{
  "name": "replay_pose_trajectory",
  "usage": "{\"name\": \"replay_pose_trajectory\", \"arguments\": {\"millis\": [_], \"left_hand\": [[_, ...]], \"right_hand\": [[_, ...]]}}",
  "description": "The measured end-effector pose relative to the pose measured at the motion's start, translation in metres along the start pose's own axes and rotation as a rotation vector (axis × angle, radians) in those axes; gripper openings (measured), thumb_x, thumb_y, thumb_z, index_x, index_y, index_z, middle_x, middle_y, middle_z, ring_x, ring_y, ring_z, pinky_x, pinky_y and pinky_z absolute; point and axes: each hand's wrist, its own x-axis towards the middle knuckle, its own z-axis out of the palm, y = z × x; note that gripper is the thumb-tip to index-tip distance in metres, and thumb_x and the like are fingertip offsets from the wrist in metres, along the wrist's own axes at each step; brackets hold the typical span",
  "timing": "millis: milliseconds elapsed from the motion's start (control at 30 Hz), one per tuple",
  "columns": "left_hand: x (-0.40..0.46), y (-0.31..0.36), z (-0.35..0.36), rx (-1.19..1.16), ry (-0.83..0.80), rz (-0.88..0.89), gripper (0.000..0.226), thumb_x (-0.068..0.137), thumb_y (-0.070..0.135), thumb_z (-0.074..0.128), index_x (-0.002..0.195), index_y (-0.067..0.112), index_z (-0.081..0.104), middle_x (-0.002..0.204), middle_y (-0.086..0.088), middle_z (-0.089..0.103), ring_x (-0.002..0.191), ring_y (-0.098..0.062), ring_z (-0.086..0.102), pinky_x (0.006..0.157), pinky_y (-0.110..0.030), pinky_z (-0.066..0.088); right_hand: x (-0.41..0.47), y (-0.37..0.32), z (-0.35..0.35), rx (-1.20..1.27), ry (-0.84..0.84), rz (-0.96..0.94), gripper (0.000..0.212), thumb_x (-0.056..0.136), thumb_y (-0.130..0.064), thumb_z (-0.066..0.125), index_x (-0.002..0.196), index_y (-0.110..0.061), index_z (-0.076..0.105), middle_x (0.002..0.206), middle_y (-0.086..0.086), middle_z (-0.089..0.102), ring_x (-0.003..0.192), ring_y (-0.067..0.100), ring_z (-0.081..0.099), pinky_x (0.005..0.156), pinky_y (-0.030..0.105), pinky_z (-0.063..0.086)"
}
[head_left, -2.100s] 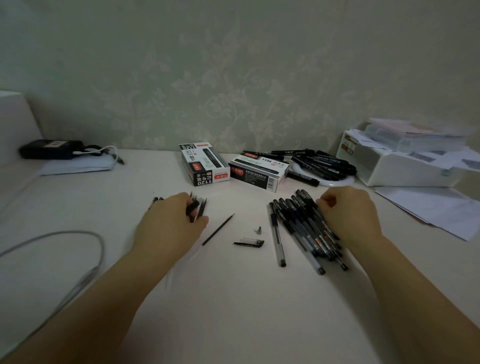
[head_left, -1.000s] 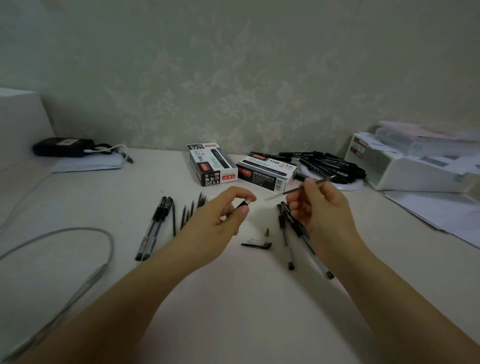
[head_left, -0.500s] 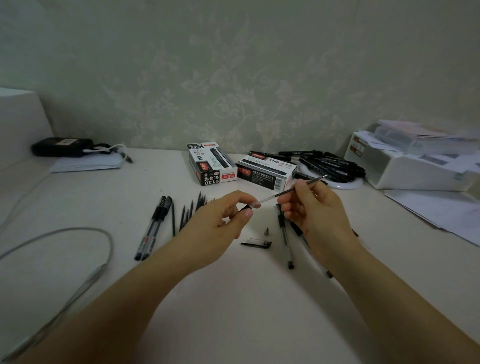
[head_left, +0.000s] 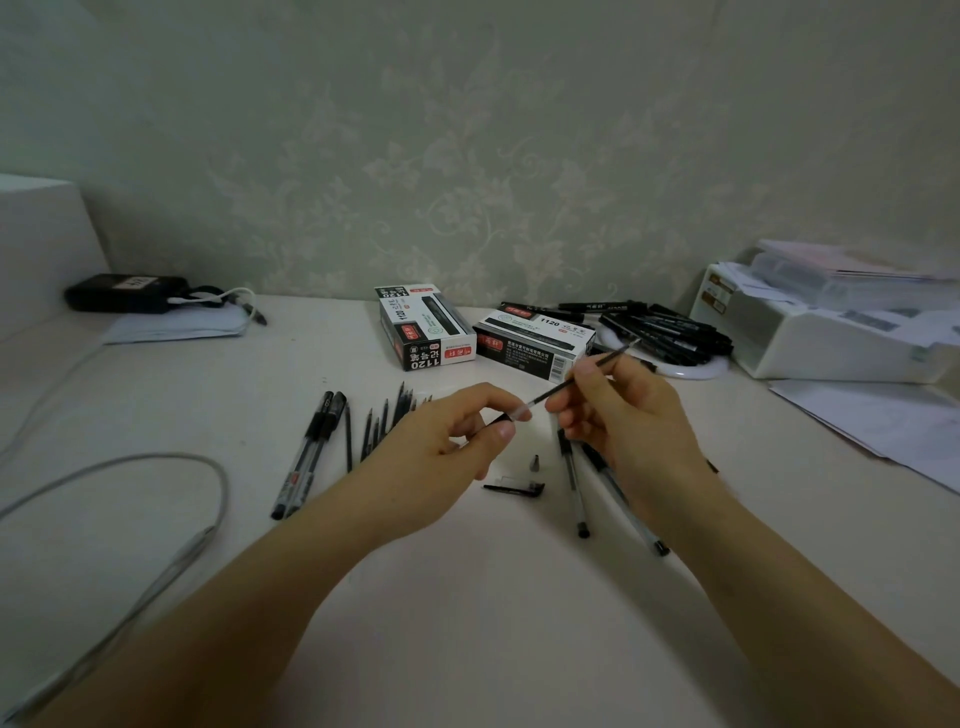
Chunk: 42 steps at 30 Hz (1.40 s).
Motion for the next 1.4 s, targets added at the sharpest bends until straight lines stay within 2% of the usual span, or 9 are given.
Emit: {"name": "replay_pose_trajectory", "arguments": {"millis": [133, 267, 433, 567, 867, 1000, 1133, 1233, 1400], "left_hand": [[0.0, -0.002, 0.002, 0.009, -0.006, -0.016, 0.013, 0.099, 0.038, 0.046, 0.104, 0.045, 0.056, 0.065, 0.01, 0.056, 0.057, 0.005, 0.052, 0.054, -0.008, 0.039], [0.002, -0.006, -0.001, -0.008, 0.06, -0.043, 0.012, 0.098, 0.038, 0.046, 0.104, 0.044, 0.054, 0.062, 0.01, 0.056, 0.054, 0.005, 0.051, 0.051, -0.011, 0.039], [0.003, -0.009, -0.001, 0.01, 0.08, -0.057, 0.013, 0.098, 0.038, 0.045, 0.104, 0.046, 0.054, 0.061, 0.01, 0.055, 0.057, 0.004, 0.052, 0.054, -0.016, 0.041], [0.003, -0.01, -0.001, 0.04, 0.073, -0.043, 0.015, 0.099, 0.038, 0.045, 0.106, 0.048, 0.052, 0.062, 0.009, 0.056, 0.06, 0.004, 0.054, 0.055, -0.01, 0.04], [0.003, -0.013, -0.001, 0.084, 0.071, -0.075, 0.016, 0.098, 0.039, 0.045, 0.103, 0.052, 0.053, 0.064, 0.007, 0.057, 0.057, 0.004, 0.053, 0.052, -0.009, 0.041], [0.003, -0.013, 0.0, 0.088, 0.077, -0.071, 0.016, 0.097, 0.039, 0.046, 0.103, 0.052, 0.054, 0.064, 0.009, 0.056, 0.059, 0.004, 0.053, 0.054, -0.008, 0.041], [0.001, -0.014, 0.001, 0.075, 0.064, -0.076, 0.017, 0.097, 0.039, 0.046, 0.103, 0.053, 0.054, 0.065, 0.009, 0.055, 0.059, 0.004, 0.053, 0.054, -0.008, 0.041], [0.001, -0.014, 0.002, 0.057, 0.055, -0.081, 0.017, 0.097, 0.038, 0.047, 0.102, 0.052, 0.055, 0.064, 0.012, 0.055, 0.059, 0.005, 0.054, 0.054, -0.007, 0.042], [0.001, -0.015, 0.0, 0.102, 0.049, -0.097, 0.016, 0.098, 0.039, 0.046, 0.104, 0.052, 0.053, 0.065, 0.011, 0.057, 0.061, 0.003, 0.054, 0.055, -0.01, 0.046]], "right_hand": [[-0.007, 0.003, 0.008, -0.183, -0.182, 0.004, 0.019, 0.092, -0.033, 0.063, 0.097, -0.016, 0.072, 0.079, 0.001, 0.072, 0.062, 0.008, 0.062, 0.06, 0.017, 0.052], [-0.008, 0.003, 0.006, -0.4, -0.221, -0.005, 0.037, 0.075, -0.055, 0.069, 0.099, -0.028, 0.071, 0.084, -0.006, 0.069, 0.062, 0.001, 0.06, 0.059, 0.013, 0.05], [-0.006, 0.011, -0.004, -1.036, -0.344, -0.164, 0.021, 0.079, -0.049, 0.075, 0.095, -0.036, 0.068, 0.087, -0.015, 0.057, 0.077, -0.002, 0.05, 0.063, 0.014, 0.035], [-0.006, 0.016, -0.004, -1.057, -0.424, -0.189, 0.01, 0.084, -0.042, 0.073, 0.088, -0.036, 0.067, 0.087, -0.015, 0.053, 0.077, -0.004, 0.047, 0.065, 0.014, 0.031], [-0.002, 0.019, -0.008, -1.005, -0.359, -0.202, 0.018, 0.082, -0.047, 0.072, 0.094, -0.034, 0.068, 0.087, -0.015, 0.057, 0.082, -0.006, 0.049, 0.064, 0.013, 0.035], [0.0, 0.018, -0.007, -0.993, -0.255, -0.264, 0.017, 0.093, -0.022, 0.065, 0.109, -0.026, 0.069, 0.097, -0.01, 0.057, 0.081, 0.004, 0.054, 0.076, 0.018, 0.044], [0.002, 0.019, -0.005, -1.119, -0.348, -0.256, 0.027, 0.097, -0.009, 0.058, 0.119, -0.017, 0.07, 0.111, 0.0, 0.062, 0.099, 0.012, 0.057, 0.091, 0.023, 0.044], [0.004, 0.018, -0.003, -1.142, -0.342, -0.255, 0.022, 0.096, -0.009, 0.06, 0.112, -0.015, 0.074, 0.106, 0.003, 0.065, 0.102, 0.017, 0.059, 0.092, 0.031, 0.045], [0.001, 0.014, -0.008, -1.018, -0.313, -0.308, 0.04, 0.094, 0.003, 0.054, 0.125, -0.02, 0.066, 0.111, -0.001, 0.065, 0.096, 0.009, 0.057, 0.091, 0.022, 0.046]]}}
